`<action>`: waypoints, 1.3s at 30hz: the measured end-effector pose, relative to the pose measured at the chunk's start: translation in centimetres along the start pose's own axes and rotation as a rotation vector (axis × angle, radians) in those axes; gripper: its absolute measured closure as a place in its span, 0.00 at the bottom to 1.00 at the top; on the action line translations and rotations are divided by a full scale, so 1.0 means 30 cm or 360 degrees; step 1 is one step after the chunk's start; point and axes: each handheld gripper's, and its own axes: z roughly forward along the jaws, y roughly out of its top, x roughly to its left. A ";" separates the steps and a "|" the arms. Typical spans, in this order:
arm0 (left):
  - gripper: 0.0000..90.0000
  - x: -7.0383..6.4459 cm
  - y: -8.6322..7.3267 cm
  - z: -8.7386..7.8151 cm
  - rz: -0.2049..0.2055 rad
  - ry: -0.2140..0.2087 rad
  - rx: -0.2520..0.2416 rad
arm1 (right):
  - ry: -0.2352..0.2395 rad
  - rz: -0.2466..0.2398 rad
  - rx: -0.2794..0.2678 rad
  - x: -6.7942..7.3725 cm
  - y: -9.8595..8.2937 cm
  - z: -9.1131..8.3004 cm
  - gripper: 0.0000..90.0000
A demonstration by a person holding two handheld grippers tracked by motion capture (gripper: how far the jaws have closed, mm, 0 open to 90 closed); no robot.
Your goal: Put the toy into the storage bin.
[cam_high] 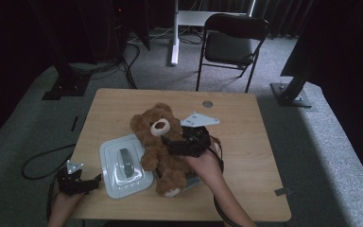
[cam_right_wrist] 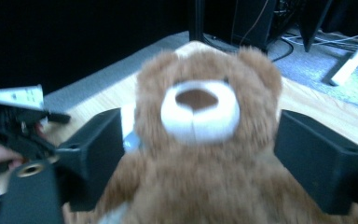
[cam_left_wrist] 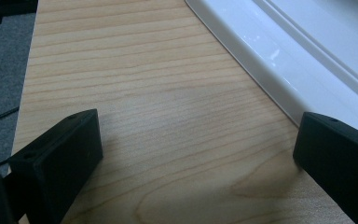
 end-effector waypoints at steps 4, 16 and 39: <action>0.02 0.000 0.000 0.000 -0.0001 0.0000 -0.0001 | 0.0019 0.0056 -0.0006 -0.011 0.074 0.062 0.14; 0.02 0.001 0.000 0.001 0.0006 -0.0007 0.0000 | 0.0066 0.0135 0.0143 -0.042 0.135 0.251 0.15; 0.02 0.001 0.001 0.001 0.0011 -0.0012 -0.0001 | -0.0040 0.0102 0.0369 -0.040 -0.006 0.337 0.30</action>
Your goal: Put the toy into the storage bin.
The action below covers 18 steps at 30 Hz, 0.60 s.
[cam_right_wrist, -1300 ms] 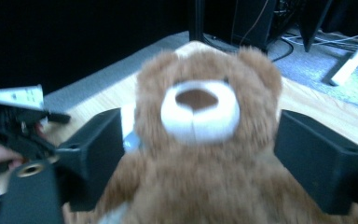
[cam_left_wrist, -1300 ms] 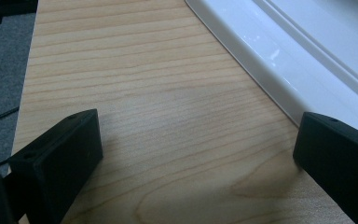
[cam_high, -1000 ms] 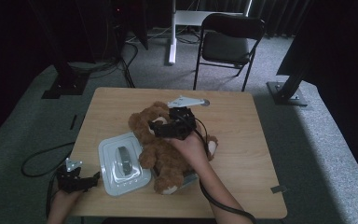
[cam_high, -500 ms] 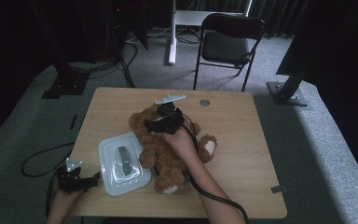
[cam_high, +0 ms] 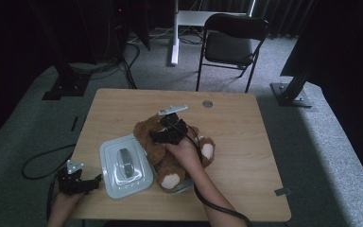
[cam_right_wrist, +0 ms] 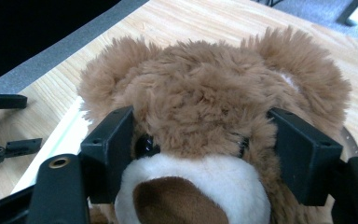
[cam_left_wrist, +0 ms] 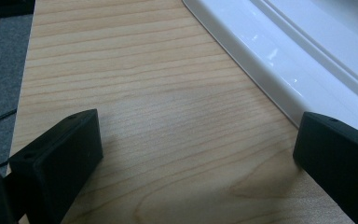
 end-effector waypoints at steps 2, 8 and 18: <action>0.02 0.000 0.000 0.000 0.0000 0.0000 0.0000 | 0.0023 0.0031 0.0009 -0.004 -0.001 0.005 0.31; 0.02 0.000 0.000 0.000 0.0000 0.0000 0.0001 | 0.0068 0.0074 0.0102 -0.022 -0.016 0.038 0.32; 0.02 0.000 0.000 0.000 0.0000 -0.0001 0.0001 | 0.0108 0.0001 0.0475 -0.016 -0.055 0.188 0.32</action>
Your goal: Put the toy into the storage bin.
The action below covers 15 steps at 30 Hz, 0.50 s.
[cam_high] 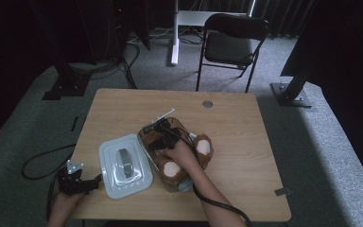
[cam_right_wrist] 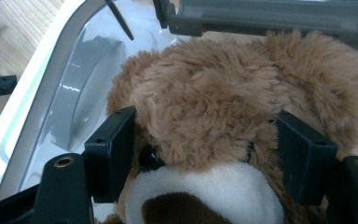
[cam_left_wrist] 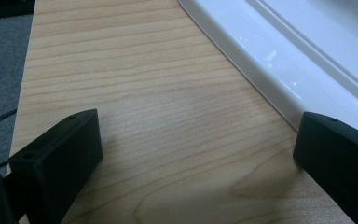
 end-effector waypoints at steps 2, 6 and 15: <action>0.02 0.000 0.000 0.000 0.0000 0.0000 0.0000 | -0.0006 -0.0006 0.0014 0.002 0.002 0.004 0.32; 0.02 0.000 0.000 0.000 -0.0001 0.0000 -0.0001 | -0.0074 -0.0043 -0.0004 0.016 0.000 0.003 0.31; 0.02 0.000 0.000 0.000 -0.0001 0.0000 0.0000 | -0.0028 0.0014 -0.0141 0.006 0.003 -0.072 0.30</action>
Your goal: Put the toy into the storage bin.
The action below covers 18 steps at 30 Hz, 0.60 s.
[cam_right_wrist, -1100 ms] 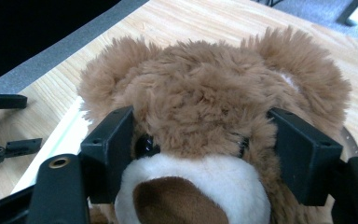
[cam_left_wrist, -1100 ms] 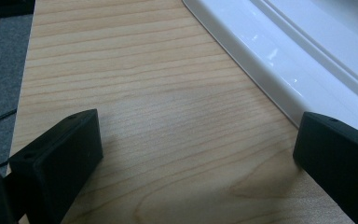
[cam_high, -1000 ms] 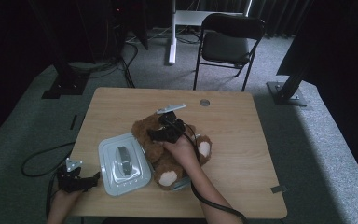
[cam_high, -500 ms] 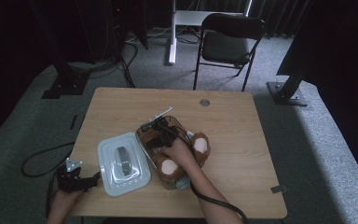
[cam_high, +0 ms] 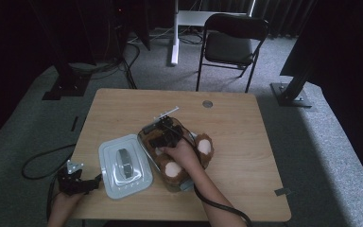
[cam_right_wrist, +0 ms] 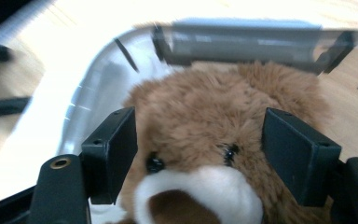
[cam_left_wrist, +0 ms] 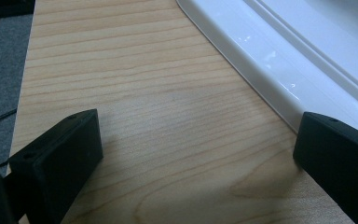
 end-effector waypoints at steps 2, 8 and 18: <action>0.02 0.000 0.000 0.000 0.0000 0.0001 0.0000 | 0.0041 0.0009 -0.0051 -0.002 -0.001 -0.030 0.30; 0.02 0.000 0.000 0.000 0.0000 0.0001 -0.0001 | 0.0092 -0.0043 -0.0190 0.027 -0.011 -0.141 0.30; 0.02 0.000 0.000 0.000 0.0001 0.0000 0.0000 | 0.0100 -0.0098 -0.0342 0.034 -0.058 -0.297 0.32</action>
